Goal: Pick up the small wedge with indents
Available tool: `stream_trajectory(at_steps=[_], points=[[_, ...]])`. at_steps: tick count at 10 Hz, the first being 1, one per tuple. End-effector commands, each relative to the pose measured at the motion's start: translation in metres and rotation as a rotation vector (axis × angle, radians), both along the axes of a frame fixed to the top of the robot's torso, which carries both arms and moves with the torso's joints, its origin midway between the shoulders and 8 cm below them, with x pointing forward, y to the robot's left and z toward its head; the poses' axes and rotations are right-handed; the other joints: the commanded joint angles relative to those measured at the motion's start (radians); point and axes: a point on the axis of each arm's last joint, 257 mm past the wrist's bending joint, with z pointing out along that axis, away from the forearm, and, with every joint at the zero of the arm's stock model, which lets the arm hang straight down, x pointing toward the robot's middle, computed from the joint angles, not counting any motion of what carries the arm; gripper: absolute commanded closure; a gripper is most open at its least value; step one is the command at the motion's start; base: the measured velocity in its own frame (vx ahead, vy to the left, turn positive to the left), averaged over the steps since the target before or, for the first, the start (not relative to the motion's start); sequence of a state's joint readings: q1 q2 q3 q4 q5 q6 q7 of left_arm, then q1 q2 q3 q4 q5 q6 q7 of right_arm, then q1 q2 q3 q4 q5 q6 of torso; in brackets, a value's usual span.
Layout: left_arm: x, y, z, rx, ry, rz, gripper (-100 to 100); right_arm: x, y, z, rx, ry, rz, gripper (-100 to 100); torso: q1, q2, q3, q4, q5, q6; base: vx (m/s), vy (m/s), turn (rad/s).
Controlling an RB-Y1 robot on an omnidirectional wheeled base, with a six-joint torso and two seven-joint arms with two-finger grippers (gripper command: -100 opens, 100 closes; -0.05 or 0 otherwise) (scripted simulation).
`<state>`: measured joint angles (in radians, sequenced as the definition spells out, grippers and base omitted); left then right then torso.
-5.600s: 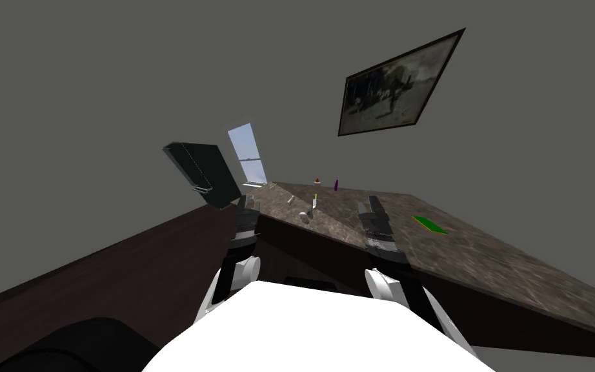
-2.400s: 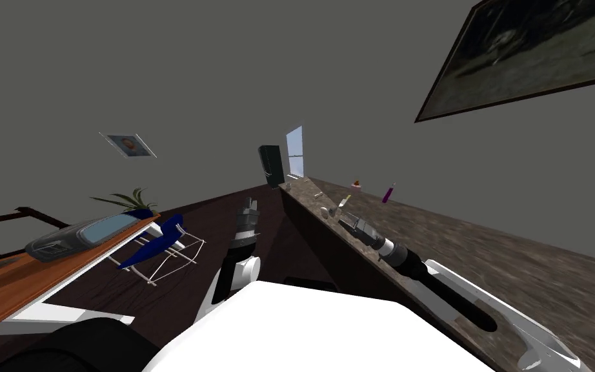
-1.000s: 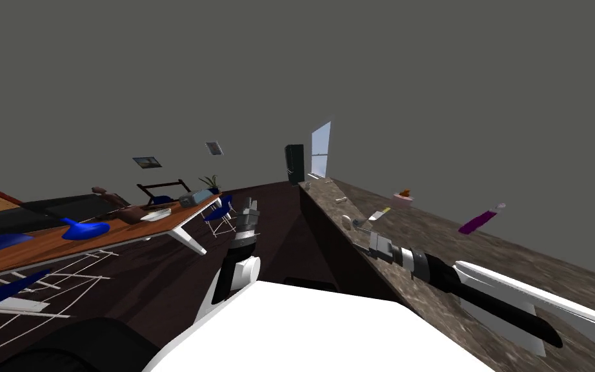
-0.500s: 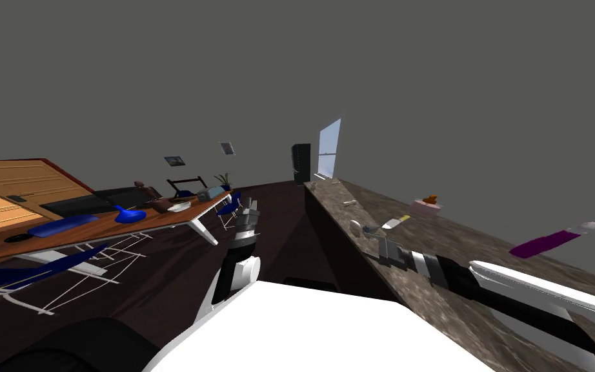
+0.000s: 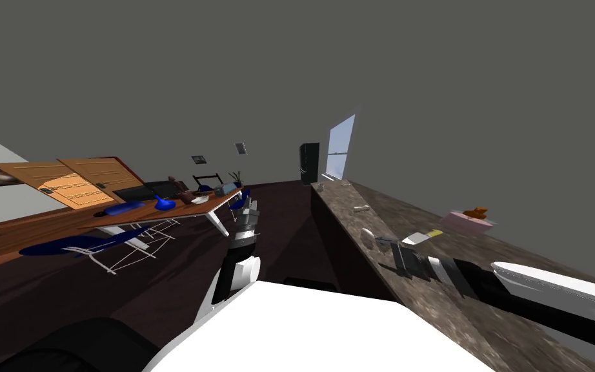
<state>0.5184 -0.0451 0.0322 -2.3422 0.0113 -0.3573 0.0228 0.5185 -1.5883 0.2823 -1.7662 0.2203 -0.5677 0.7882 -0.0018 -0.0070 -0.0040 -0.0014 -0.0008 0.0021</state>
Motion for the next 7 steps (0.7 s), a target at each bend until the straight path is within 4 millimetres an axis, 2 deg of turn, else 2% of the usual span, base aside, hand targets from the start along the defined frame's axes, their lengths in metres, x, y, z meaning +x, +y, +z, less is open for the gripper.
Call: stream_trajectory(at_steps=[1, 2, 4, 5, 7], points=[[0.000, 0.000, 0.000, 0.000, 0.000, 0.000, 0, -0.011, -0.025, -0.011, -0.093, 0.030, 0.025, -100, 0.000, 0.000, 0.000, 0.000, 0.000, 0.000, 0.058, -0.018, 0.217], [0.000, 0.000, 0.000, 0.000, 0.000, 0.000, 0, -0.011, -0.027, -0.010, -0.101, 0.031, 0.029, -100, 0.001, 0.000, 0.000, 0.000, 0.000, -0.001, 0.055, -0.020, 0.133], [0.000, 0.000, 0.000, 0.000, 0.000, 0.000, 0, -0.035, -0.068, -0.024, -0.236, 0.088, 0.070, -100, 0.001, -0.001, 0.000, 0.000, 0.000, -0.001, 0.076, -0.035, 0.301], [0.000, 0.000, 0.000, 0.000, 0.000, 0.000, 0, -0.035, -0.071, -0.022, -0.248, 0.090, 0.077, -100, 0.000, -0.002, -0.001, -0.001, 0.000, -0.001, 0.073, -0.046, 0.118], [0.000, 0.000, 0.000, 0.000, 0.000, 0.000, 0, -0.062, -0.111, -0.031, -0.369, 0.158, 0.121, -100, 0.000, -0.002, -0.001, 0.000, 0.000, 0.000, 0.088, -0.048, 0.221]])
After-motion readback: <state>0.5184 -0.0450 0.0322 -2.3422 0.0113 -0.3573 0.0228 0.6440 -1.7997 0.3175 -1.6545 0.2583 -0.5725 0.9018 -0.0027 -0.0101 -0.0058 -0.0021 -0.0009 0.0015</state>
